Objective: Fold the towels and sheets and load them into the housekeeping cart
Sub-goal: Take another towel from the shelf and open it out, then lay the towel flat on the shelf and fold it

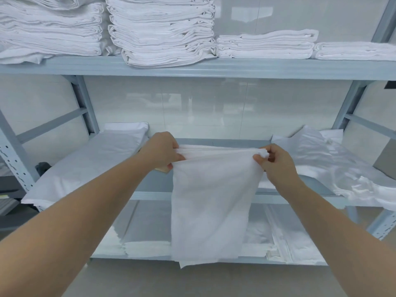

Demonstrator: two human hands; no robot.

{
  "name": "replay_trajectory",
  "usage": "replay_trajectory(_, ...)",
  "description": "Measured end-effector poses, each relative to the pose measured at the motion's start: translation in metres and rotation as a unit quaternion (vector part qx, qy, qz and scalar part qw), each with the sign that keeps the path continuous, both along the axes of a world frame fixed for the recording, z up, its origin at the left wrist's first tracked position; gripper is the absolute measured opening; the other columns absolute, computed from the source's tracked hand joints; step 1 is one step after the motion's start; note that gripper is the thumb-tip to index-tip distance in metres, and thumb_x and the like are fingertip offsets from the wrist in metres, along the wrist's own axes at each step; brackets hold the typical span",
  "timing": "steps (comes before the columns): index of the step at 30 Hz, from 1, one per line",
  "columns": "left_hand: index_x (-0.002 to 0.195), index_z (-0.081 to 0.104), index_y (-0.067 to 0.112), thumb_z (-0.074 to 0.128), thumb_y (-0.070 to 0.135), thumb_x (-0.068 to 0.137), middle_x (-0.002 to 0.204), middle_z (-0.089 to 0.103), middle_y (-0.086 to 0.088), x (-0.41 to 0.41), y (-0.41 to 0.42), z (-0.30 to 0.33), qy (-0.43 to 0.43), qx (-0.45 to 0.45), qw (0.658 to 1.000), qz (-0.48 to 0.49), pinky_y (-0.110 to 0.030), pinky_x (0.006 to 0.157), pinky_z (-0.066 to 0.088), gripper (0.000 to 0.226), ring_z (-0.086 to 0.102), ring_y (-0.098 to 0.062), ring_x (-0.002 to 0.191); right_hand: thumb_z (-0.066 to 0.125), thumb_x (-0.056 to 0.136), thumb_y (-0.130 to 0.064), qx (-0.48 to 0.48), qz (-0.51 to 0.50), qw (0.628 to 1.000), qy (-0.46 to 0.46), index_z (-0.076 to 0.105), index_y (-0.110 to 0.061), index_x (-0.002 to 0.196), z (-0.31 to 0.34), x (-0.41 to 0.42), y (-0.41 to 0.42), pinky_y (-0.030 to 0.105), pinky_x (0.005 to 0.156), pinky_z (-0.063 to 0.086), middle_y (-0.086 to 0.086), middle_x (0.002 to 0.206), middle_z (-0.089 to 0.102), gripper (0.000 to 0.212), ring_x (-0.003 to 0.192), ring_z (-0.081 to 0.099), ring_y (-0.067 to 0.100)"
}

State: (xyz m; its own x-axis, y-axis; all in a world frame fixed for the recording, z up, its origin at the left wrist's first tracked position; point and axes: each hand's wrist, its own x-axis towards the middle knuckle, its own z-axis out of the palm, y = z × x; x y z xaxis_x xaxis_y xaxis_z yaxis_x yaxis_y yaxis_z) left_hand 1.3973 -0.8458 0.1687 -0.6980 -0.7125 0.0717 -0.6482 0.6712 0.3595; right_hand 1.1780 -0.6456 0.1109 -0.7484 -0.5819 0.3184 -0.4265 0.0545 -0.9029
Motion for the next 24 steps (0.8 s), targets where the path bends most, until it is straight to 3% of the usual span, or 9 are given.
replay_trajectory(3, 0.082, 0.07, 0.004, 0.058, 0.017, 0.084, 0.061, 0.071, -0.003, 0.001, 0.0, -0.005, -0.073, 0.044, 0.996, -0.005, -0.028, 0.064, 0.053, 0.018, 0.059, -0.017, 0.051, 0.068, 0.086, -0.014, 0.038, -0.001, 0.999, 0.012, 0.058, -0.013, 0.085, -0.007, -0.002, -0.008, 0.026, 0.063, 0.038, 0.002, 0.078, 0.057, 0.01, 0.069, 0.047, 0.017)
replay_trajectory(6, 0.094, 0.069, 0.004, 0.055, 0.014, 0.089, 0.075, 0.075, -0.005, 0.003, -0.003, -0.007, -0.071, 0.14, 0.988, -0.007, -0.025, 0.07, 0.057, 0.018, 0.072, -0.018, 0.07, 0.068, 0.085, -0.015, 0.057, -0.002, 0.998, 0.022, 0.058, -0.014, 0.085, -0.012, -0.008, -0.011, 0.027, 0.065, 0.039, 0.002, 0.078, 0.058, 0.011, 0.069, 0.048, 0.018)
replay_trajectory(10, 0.105, 0.062, -0.003, 0.055, -0.004, 0.09, 0.096, 0.071, -0.022, 0.004, -0.002, -0.007, 0.055, 0.328, 0.942, 0.051, -0.029, 0.059, 0.06, 0.017, 0.073, -0.029, 0.076, 0.07, 0.083, -0.014, 0.056, 0.003, 0.998, 0.021, 0.059, -0.016, 0.082, -0.016, -0.017, -0.013, 0.028, 0.067, 0.041, 0.007, 0.084, 0.062, 0.011, 0.072, 0.051, 0.019)
replay_trajectory(15, 0.118, 0.048, -0.001, 0.054, -0.011, 0.089, 0.116, 0.055, -0.023, -0.007, 0.006, -0.022, 0.201, 0.435, 0.867, 0.136, -0.038, 0.054, 0.06, 0.031, 0.071, -0.041, 0.072, 0.072, 0.081, -0.013, 0.043, 0.007, 0.999, 0.005, 0.062, -0.014, 0.082, -0.02, -0.028, -0.017, 0.027, 0.066, 0.046, 0.004, 0.079, 0.062, 0.01, 0.071, 0.053, 0.019)
replay_trajectory(19, 0.094, 0.05, 0.007, 0.052, -0.009, 0.091, 0.096, 0.058, -0.018, -0.016, 0.009, -0.04, 0.267, 0.461, 0.836, 0.134, -0.031, 0.049, 0.057, 0.017, 0.071, -0.035, 0.065, 0.068, 0.085, -0.005, 0.016, 0.043, 0.996, -0.08, 0.06, -0.007, 0.086, -0.024, -0.034, -0.022, 0.032, 0.052, 0.057, 0.013, 0.088, 0.058, 0.008, 0.079, 0.054, 0.022)
replay_trajectory(22, 0.091, 0.051, 0.012, 0.048, -0.009, 0.092, 0.066, 0.065, -0.012, -0.019, 0.008, -0.05, 0.302, 0.441, 0.841, 0.086, -0.036, 0.064, 0.061, 0.021, 0.072, -0.036, 0.073, 0.063, 0.088, 0.0, -0.025, 0.073, 0.985, -0.155, 0.056, -0.005, 0.089, -0.026, -0.038, -0.024, 0.038, 0.066, 0.06, 0.014, 0.092, 0.055, 0.009, 0.085, 0.058, 0.025)
replay_trajectory(24, 0.088, 0.052, 0.008, 0.05, -0.009, 0.092, 0.069, 0.064, -0.014, -0.021, 0.005, -0.054, 0.327, 0.424, 0.841, 0.076, -0.035, 0.067, 0.061, 0.017, 0.072, -0.036, 0.077, 0.061, 0.089, 0.002, -0.037, 0.088, 0.98, -0.175, 0.055, -0.003, 0.095, -0.026, -0.042, -0.027, 0.042, 0.076, 0.058, 0.018, 0.096, 0.057, 0.01, 0.087, 0.061, 0.029)
